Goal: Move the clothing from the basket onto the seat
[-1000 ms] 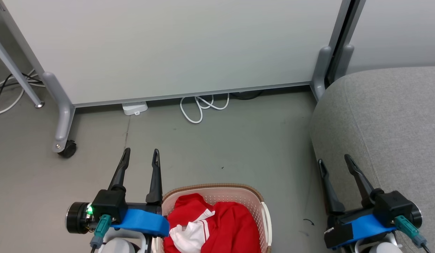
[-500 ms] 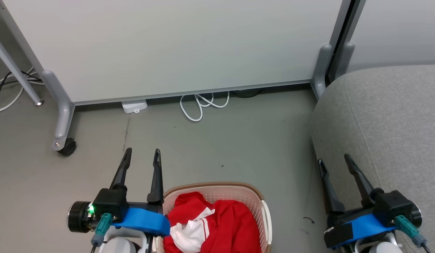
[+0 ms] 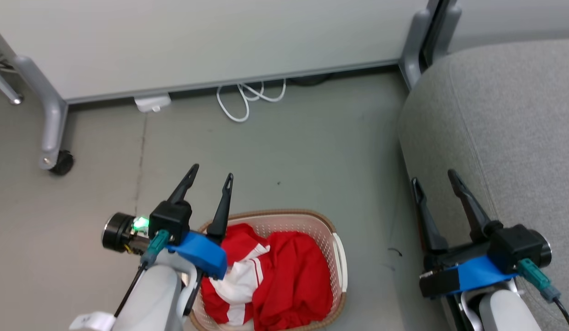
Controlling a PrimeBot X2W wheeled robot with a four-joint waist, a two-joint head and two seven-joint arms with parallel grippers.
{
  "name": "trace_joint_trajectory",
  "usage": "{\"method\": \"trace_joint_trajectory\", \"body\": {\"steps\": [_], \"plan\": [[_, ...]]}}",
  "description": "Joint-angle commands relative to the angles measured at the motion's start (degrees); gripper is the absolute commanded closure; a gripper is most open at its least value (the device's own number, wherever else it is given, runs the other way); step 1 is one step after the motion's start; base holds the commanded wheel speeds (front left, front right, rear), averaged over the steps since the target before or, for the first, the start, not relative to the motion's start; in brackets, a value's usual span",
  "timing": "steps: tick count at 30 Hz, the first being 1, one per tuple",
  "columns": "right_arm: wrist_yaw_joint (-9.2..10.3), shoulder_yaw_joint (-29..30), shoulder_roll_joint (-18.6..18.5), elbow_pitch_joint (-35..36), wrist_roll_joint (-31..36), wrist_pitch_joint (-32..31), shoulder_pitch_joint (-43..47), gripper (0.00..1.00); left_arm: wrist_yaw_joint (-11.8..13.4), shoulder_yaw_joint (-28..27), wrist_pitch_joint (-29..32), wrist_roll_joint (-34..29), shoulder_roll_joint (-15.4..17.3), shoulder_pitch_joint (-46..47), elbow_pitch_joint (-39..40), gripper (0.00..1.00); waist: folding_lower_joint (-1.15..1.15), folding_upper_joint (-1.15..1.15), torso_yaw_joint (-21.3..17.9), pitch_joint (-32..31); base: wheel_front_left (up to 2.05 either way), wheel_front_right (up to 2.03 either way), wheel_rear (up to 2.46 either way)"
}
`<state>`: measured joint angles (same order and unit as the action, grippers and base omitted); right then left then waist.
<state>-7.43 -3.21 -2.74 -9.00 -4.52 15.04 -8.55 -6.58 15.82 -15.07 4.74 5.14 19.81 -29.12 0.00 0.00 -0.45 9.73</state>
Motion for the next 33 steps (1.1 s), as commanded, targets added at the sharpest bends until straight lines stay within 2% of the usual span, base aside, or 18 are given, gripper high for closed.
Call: {"method": "trace_joint_trajectory", "body": {"steps": [1, 8, 19, 20, 21, 25, 33], "plan": [[-0.11, -0.14, -0.26, 0.56, 0.68, 0.22, -1.72, 0.0, -0.47, 0.84, -0.16, -0.35, 0.62, 2.58, -1.62, 0.0, 0.0, 0.0, -1.89, 3.54, 0.0, 0.0, 0.0], [-0.07, -1.19, -0.26, 1.98, 0.96, 0.22, -6.45, 0.0, -0.97, 7.02, -0.16, -1.25, 2.52, 9.93, -10.08, 0.0, 0.0, 0.0, -5.23, 10.84, 0.0, 0.0, 0.0], [-0.07, -2.1, -0.23, 3.8, 1.37, 0.22, -11.61, 0.0, -0.86, 24.3, -0.16, 2.5, 3.21, 18.92, -23.61, 0.0, 0.0, 0.0, -7.73, 19.82, 0.0, 0.0, 0.0], [-0.07, -2.1, -0.23, 3.8, 1.37, 0.22, -11.61, 0.0, -0.86, 24.3, -0.16, 2.5, 3.21, 18.92, -23.61, 0.0, 0.0, 0.0, -7.73, 19.82, 0.0, 0.0, 0.0], [-0.07, -2.36, -0.23, 4.12, 1.36, 0.22, -12.46, 0.0, -0.86, 27.62, -0.16, 3.37, 3.14, 20.27, -26.25, 0.0, 0.0, 0.0, -8.07, 21.34, 0.0, 0.0, 0.0], [-0.07, -2.85, -0.23, 4.78, 1.41, 0.22, -14.0, 0.0, -0.86, 33.58, 0.27, 5.98, 2.68, 22.97, -31.57, 0.0, 0.0, 0.0, -8.75, 24.36, 0.0, 0.0, 0.0], [-0.07, -3.25, -0.23, 6.16, 1.76, 0.22, -16.52, 0.0, -0.86, 41.64, 2.55, 12.07, 2.95, 27.11, -36.72, 0.0, 0.0, 0.0, -9.95, 29.6, 0.0, 0.0, 0.0]]}}
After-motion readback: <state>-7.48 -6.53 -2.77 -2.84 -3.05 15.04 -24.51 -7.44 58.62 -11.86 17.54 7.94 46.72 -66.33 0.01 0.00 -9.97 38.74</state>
